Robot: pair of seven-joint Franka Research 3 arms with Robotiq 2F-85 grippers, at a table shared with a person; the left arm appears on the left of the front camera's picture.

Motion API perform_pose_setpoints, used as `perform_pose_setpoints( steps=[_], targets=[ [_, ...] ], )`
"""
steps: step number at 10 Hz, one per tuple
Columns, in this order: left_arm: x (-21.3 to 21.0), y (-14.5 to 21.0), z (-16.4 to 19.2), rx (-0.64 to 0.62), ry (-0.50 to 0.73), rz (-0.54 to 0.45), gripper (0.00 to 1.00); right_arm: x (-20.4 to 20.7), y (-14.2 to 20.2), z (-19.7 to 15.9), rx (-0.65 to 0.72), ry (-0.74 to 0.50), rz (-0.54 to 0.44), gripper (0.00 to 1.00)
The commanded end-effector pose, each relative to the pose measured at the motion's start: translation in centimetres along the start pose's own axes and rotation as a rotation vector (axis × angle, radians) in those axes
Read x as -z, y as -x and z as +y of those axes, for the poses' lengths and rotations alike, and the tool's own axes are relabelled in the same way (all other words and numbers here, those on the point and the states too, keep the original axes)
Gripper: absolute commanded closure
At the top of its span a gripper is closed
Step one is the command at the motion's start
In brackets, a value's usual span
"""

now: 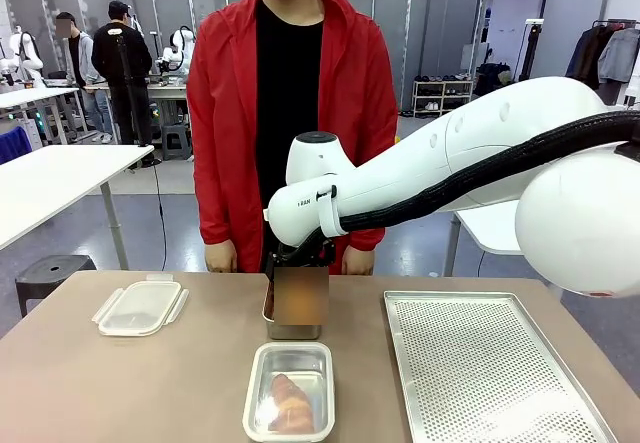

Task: Place the bread into the airtight container.
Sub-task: Pick up a Butter Roll and place it into an empty Airtight Container.

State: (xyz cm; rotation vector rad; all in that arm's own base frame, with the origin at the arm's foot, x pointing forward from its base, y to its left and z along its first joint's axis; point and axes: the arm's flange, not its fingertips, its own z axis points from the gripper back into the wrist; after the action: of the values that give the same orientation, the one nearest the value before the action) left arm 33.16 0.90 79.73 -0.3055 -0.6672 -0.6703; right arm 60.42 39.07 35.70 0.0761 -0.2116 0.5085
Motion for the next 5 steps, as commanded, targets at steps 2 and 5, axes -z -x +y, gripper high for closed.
perform_pose_setpoints(
  steps=[2, 5],
  targets=[
    [-0.1, 0.0, -0.1, 0.007, 0.012, -0.006, 0.00, -2.6, -0.4, -0.5, -0.026, 0.048, -0.005, 0.00],
    [-0.1, 0.0, -0.1, 0.007, 0.012, -0.006, 0.00, -14.1, 1.5, -1.5, -0.056, -0.006, -0.028, 0.00]
  ],
)
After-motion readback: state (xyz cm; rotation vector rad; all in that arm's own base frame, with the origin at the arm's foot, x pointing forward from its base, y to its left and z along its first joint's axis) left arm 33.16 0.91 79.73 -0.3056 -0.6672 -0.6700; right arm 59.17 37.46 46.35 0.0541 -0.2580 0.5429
